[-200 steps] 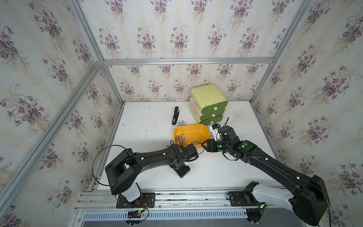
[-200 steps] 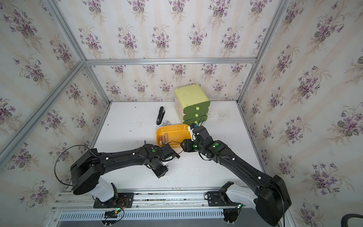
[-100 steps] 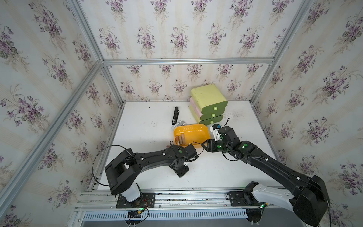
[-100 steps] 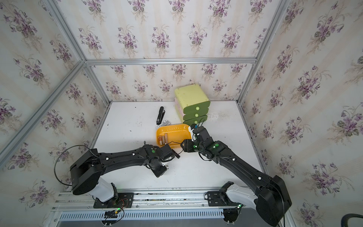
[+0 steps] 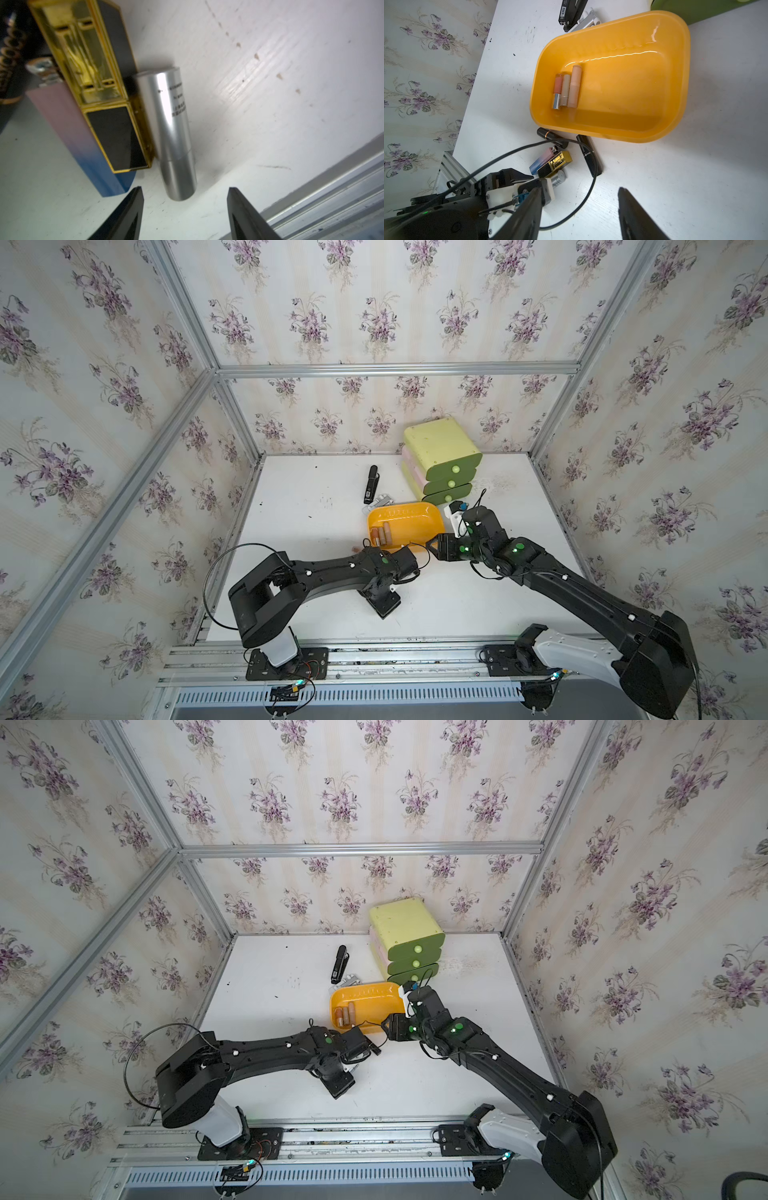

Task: Put the lipstick into the storage box
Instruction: Pick up the lipstick at the center of the board.

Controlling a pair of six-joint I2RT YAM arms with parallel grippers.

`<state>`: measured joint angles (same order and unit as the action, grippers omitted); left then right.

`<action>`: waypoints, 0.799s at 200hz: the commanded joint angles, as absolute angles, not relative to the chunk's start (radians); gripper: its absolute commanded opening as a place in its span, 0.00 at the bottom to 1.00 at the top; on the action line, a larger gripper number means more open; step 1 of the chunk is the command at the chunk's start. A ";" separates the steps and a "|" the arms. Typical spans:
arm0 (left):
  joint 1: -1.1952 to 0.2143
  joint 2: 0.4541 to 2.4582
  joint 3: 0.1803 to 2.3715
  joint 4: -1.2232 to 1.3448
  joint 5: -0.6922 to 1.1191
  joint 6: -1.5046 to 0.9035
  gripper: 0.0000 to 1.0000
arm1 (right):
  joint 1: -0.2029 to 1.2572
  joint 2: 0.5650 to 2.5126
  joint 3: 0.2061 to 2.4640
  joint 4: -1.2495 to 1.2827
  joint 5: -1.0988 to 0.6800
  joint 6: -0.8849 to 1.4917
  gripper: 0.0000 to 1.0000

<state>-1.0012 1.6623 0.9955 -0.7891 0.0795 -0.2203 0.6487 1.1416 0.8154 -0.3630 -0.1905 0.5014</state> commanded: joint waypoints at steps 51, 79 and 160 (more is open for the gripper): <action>-1.000 1.703 1.022 -0.777 0.078 -0.230 0.59 | 0.649 1.143 0.817 -0.350 -0.183 0.497 0.62; -1.000 1.725 1.039 -0.774 0.083 -0.236 0.52 | 0.649 1.134 0.806 -0.350 -0.181 0.492 0.62; -1.000 1.741 1.035 -0.790 0.094 -0.256 0.27 | 0.644 1.114 0.784 -0.335 -0.182 0.488 0.62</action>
<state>-1.0008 1.7485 1.0454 -0.7704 0.0868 -0.2432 0.6468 1.1225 0.7864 -0.3561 -0.1905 0.4973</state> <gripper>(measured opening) 0.294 0.624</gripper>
